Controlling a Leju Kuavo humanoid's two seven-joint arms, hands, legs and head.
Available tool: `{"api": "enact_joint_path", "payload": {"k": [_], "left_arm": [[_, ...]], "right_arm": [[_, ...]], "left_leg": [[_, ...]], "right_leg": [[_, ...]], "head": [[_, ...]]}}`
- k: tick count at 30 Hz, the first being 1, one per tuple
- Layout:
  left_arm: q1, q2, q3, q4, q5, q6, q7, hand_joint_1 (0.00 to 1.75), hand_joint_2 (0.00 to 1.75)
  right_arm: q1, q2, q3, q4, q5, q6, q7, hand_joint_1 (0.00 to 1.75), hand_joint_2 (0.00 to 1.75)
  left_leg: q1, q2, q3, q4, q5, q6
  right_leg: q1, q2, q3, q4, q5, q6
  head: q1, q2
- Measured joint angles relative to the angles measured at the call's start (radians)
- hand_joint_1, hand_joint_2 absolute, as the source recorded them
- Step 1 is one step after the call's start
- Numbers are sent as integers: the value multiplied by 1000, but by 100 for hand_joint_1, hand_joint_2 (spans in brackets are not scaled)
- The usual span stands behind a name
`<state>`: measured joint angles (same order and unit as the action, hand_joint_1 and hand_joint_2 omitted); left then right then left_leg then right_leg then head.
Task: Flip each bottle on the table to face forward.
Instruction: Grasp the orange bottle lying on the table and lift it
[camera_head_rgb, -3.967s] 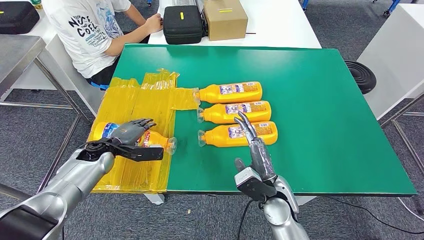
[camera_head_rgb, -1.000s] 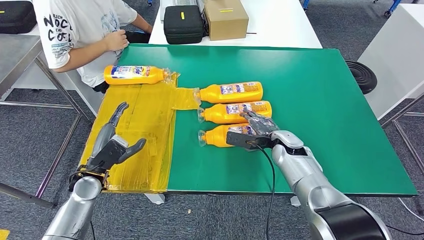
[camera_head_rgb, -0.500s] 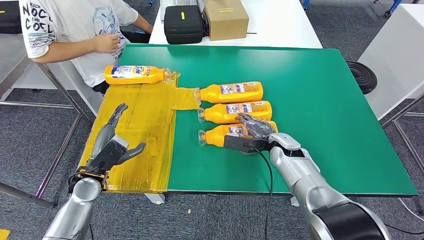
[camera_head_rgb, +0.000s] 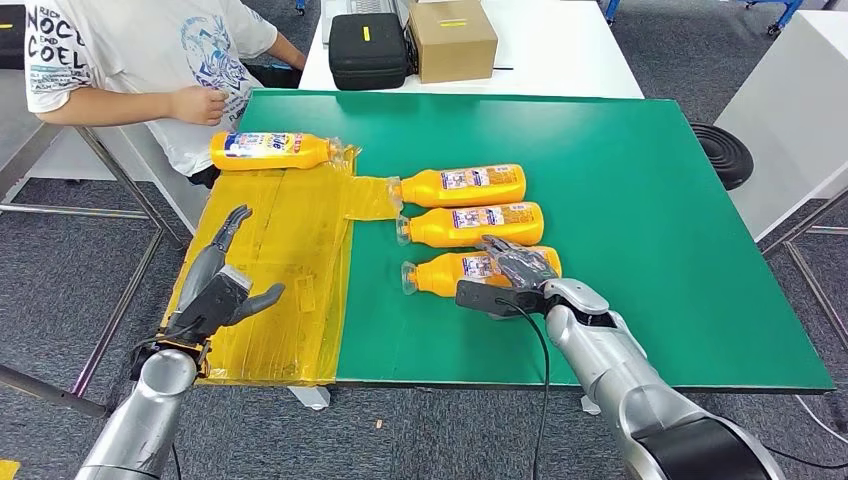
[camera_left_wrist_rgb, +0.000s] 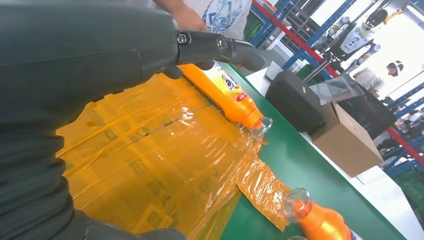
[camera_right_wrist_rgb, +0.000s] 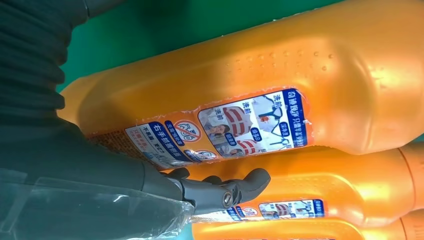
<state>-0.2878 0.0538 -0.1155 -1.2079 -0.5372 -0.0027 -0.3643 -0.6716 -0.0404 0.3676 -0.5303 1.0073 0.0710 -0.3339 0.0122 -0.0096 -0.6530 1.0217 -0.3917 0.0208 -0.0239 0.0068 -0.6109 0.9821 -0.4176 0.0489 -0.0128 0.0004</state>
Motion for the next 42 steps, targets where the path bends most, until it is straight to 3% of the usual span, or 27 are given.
{"api": "enact_joint_path", "payload": {"k": [11,12,15,16,22,36,42], "left_arm": [[2,25,1,0,25,-7,15,0,175],[3,26,1,0,26,-7,15,0,175],[1,27,1,4,31,-9,15,0,175],[-1,27,1,6,34,-9,16,0,175],[-7,27,0,25,45,3,12,0,175],[-6,13,0,50,43,21,-3,0,175],[19,13,8,44,44,27,-16,0,175]], "right_arm": [[1,-34,16,-6,-48,43,31,5,175],[0,-38,16,-5,-55,48,33,34,175],[-8,-49,15,-5,-70,79,36,158,175],[-12,-53,15,-4,-73,91,37,174,175],[-42,-68,15,21,-71,145,38,175,175],[-71,-61,17,65,-61,157,49,175,175],[-36,-50,16,52,-90,31,-13,175,175]], "left_leg": [[0,-1,5,0,0,0],[0,-1,6,0,0,0],[0,-1,7,0,0,1],[0,-1,7,0,0,1],[0,-1,7,0,0,1],[0,0,7,0,0,1],[0,1,7,0,0,0]], "right_leg": [[0,0,5,0,0,0],[0,0,6,0,0,0],[0,0,7,-1,0,0],[0,0,7,-1,0,0],[0,0,7,-1,0,0],[0,0,8,0,0,0],[0,1,8,0,0,0]], "head": [[0,0],[0,0],[0,0],[0,0],[0,0],[0,0],[0,0]]}}
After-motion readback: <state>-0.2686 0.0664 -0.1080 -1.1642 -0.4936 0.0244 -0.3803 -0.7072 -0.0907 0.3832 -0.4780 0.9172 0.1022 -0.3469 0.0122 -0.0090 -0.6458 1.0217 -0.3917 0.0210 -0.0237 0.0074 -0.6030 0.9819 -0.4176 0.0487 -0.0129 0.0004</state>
